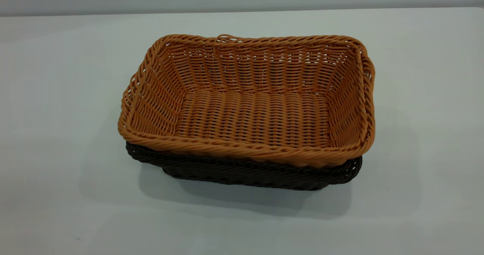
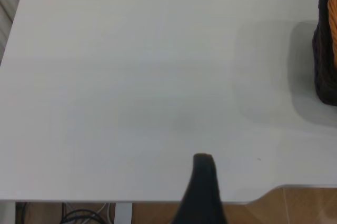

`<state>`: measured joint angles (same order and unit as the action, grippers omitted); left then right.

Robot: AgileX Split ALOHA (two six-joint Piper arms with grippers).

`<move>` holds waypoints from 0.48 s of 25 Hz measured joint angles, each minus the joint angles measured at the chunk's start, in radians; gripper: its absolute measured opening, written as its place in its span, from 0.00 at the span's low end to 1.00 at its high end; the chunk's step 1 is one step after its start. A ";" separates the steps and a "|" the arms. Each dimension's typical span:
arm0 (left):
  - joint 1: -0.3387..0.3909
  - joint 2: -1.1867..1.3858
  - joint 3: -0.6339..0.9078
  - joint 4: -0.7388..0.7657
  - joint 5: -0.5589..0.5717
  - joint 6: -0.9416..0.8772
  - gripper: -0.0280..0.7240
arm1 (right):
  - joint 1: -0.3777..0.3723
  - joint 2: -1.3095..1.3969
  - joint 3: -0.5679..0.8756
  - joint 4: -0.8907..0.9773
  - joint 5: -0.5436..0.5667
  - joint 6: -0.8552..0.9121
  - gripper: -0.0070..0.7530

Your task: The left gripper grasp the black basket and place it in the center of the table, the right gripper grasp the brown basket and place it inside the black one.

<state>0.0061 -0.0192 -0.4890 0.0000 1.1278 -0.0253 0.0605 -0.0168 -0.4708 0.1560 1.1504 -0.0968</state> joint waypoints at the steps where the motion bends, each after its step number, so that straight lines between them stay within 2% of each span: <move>1: 0.000 0.000 0.000 0.000 0.000 0.000 0.80 | 0.000 0.000 0.000 -0.013 -0.001 0.025 0.73; 5: 0.000 0.000 0.000 0.000 0.000 0.000 0.80 | 0.000 0.000 0.000 -0.076 -0.001 0.108 0.73; 12: 0.000 0.000 0.000 0.000 0.000 0.001 0.80 | 0.000 0.000 0.000 -0.091 -0.002 0.121 0.73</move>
<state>0.0061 -0.0192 -0.4890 0.0000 1.1278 -0.0243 0.0605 -0.0168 -0.4708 0.0645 1.1486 0.0246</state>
